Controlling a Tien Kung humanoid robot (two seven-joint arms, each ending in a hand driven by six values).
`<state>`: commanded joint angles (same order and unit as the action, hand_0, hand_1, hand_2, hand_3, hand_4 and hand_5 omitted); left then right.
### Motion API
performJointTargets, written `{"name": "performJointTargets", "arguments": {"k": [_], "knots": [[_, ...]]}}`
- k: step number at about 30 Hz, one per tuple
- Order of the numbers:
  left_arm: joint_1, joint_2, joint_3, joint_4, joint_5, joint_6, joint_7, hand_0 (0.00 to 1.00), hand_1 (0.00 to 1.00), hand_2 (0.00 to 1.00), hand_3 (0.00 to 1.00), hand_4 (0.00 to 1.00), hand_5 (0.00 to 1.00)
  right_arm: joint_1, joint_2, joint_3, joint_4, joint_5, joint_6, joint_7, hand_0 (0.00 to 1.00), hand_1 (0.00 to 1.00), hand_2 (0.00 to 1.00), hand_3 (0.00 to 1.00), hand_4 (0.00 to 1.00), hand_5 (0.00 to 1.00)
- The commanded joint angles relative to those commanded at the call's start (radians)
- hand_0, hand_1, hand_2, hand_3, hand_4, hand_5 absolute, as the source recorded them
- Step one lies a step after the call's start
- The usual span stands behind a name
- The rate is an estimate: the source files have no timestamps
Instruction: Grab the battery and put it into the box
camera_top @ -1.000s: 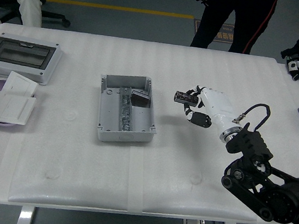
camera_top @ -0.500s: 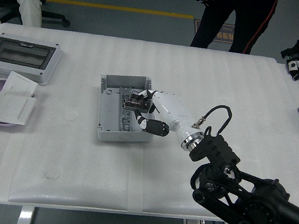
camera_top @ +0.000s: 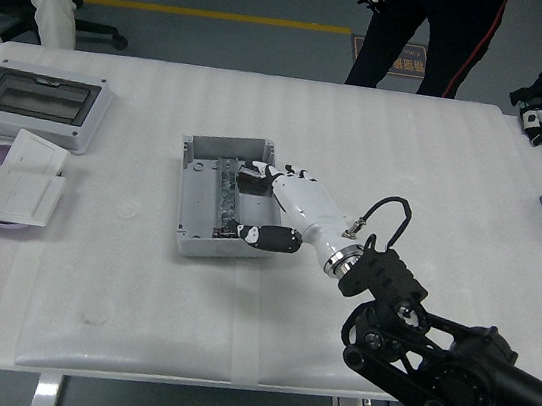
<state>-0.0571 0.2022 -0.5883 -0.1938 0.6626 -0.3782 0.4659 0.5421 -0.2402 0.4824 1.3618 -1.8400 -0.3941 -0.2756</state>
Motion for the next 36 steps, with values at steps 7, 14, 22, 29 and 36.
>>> {"name": "performJointTargets", "arguments": {"k": [7,14,22,29,36], "knots": [[0.0,-0.001,0.001,0.0,-0.003,0.002,-0.002,0.383,0.542,0.49,0.393,0.002,0.002,-0.029,-0.031,0.108,-0.028,0.089,-0.03,0.082,0.972,0.757,0.798,0.909,0.837,0.472],[0.002,-0.002,0.001,0.0,-0.005,0.005,-0.004,0.382,0.542,0.488,0.392,0.002,0.002,-0.096,-0.088,0.25,-0.047,0.348,0.035,0.281,0.944,0.745,0.792,0.901,0.846,0.486],[0.002,-0.002,0.001,0.001,-0.006,0.006,-0.005,0.383,0.543,0.488,0.392,0.002,0.002,-0.099,-0.121,0.339,-0.111,0.296,-0.01,0.2,0.804,0.736,0.789,0.885,0.844,0.488],[0.001,-0.002,0.002,0.001,-0.008,0.006,-0.008,0.385,0.543,0.49,0.394,0.002,0.002,-0.077,-0.143,0.309,-0.19,0.102,0.043,0.065,0.821,0.714,0.767,0.864,0.851,0.56],[-0.001,-0.002,0.005,0.001,-0.011,0.006,-0.011,0.385,0.544,0.49,0.394,0.002,0.002,-0.063,-0.149,0.284,-0.211,-0.062,0.099,0.008,0.849,0.706,0.743,0.853,0.912,0.718]]}}
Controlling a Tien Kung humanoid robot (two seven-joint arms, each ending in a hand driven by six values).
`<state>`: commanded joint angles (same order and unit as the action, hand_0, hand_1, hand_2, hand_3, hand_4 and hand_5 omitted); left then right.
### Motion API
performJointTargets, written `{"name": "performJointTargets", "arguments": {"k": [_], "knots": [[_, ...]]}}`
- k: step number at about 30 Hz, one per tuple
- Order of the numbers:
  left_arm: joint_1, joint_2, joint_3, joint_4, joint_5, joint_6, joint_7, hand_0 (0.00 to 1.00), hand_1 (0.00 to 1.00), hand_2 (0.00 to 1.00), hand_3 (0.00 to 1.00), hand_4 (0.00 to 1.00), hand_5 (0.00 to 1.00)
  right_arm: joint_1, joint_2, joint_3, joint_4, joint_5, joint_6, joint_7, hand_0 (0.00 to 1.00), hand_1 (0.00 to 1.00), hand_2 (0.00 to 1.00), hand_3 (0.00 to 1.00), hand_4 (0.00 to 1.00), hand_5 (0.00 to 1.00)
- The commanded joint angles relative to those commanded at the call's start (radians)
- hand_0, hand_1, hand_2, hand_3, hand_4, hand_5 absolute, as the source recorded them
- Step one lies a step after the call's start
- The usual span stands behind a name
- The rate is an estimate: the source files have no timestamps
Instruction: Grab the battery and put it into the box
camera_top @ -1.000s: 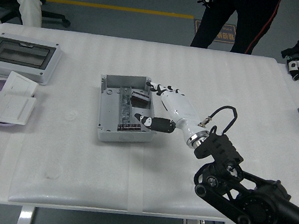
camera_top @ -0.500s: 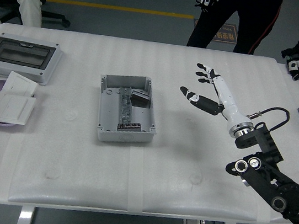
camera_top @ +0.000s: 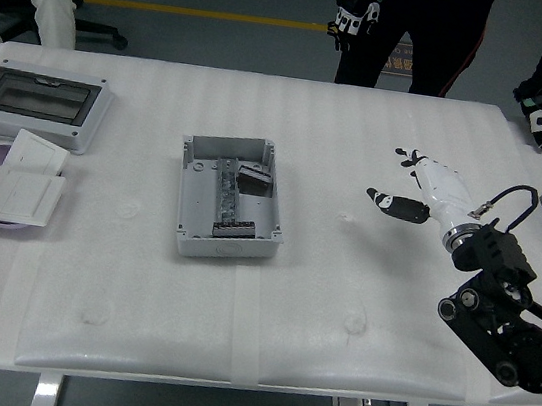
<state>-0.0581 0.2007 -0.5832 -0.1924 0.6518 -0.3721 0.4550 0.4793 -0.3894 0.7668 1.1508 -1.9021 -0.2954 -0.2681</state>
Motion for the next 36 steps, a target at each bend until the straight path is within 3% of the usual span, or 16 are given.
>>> {"name": "performJointTargets", "arguments": {"k": [9,13,16,21,24,36], "knots": [[-0.001,0.0,0.001,0.0,-0.001,0.001,-0.002,0.386,0.545,0.491,0.395,0.002,0.002,0.005,-0.007,-0.037,-0.021,-0.016,0.033,-0.016,0.865,0.687,0.728,0.838,0.94,0.774],[0.0,0.001,-0.004,0.0,0.005,0.0,-0.001,0.387,0.545,0.492,0.396,0.002,0.002,-0.002,-0.012,-0.031,-0.02,-0.005,0.017,-0.006,0.872,0.682,0.728,0.839,0.945,0.794],[0.001,0.001,-0.009,0.0,0.01,-0.001,0.001,0.387,0.545,0.492,0.396,0.002,0.002,-0.018,-0.018,0.017,0.005,0.031,-0.021,0.018,0.872,0.682,0.728,0.839,0.945,0.794],[0.001,0.002,-0.014,0.0,0.015,-0.002,0.003,0.388,0.545,0.492,0.397,0.002,0.002,-0.053,-0.033,0.121,0.045,0.168,-0.109,0.121,0.876,0.683,0.729,0.851,0.952,0.809],[0.001,0.002,-0.015,0.0,0.015,-0.003,0.004,0.388,0.544,0.493,0.397,0.002,0.002,-0.072,-0.041,0.18,0.053,0.264,-0.126,0.188,0.874,0.679,0.73,0.862,0.955,0.81],[-0.002,0.011,-0.034,-0.003,0.035,-0.005,0.017,0.389,0.544,0.498,0.398,0.002,0.002,-0.149,-0.039,0.41,0.051,0.692,-0.025,0.456,0.882,0.692,0.739,0.861,0.955,0.813]]}}
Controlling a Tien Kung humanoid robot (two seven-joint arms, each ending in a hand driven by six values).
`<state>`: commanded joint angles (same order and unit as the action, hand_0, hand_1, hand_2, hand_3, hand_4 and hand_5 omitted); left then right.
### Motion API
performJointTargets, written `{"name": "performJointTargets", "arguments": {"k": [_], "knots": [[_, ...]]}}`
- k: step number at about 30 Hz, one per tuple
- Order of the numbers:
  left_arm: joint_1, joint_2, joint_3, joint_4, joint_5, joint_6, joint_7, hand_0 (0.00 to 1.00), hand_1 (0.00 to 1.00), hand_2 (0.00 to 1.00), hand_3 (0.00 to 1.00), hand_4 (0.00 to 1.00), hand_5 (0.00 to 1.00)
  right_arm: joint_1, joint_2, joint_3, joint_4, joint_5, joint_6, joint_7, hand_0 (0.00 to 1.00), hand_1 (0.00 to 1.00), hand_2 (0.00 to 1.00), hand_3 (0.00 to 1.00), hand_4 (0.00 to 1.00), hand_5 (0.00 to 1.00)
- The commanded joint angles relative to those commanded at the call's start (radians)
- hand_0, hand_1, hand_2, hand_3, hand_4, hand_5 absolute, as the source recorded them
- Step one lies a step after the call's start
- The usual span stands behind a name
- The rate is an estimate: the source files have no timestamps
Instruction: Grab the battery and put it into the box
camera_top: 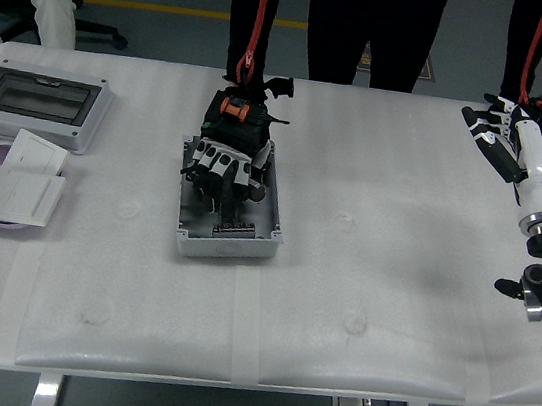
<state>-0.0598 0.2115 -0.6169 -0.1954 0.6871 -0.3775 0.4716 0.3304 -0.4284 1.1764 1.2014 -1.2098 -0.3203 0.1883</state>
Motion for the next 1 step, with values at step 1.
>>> {"name": "performJointTargets", "arguments": {"k": [1], "knots": [[0.001,0.001,-0.003,0.0,0.004,0.0,0.002,0.389,0.544,0.498,0.398,0.002,0.002,-0.006,0.002,0.008,0.0,0.028,0.006,0.013,0.882,0.692,0.739,0.861,0.955,0.813]]}}
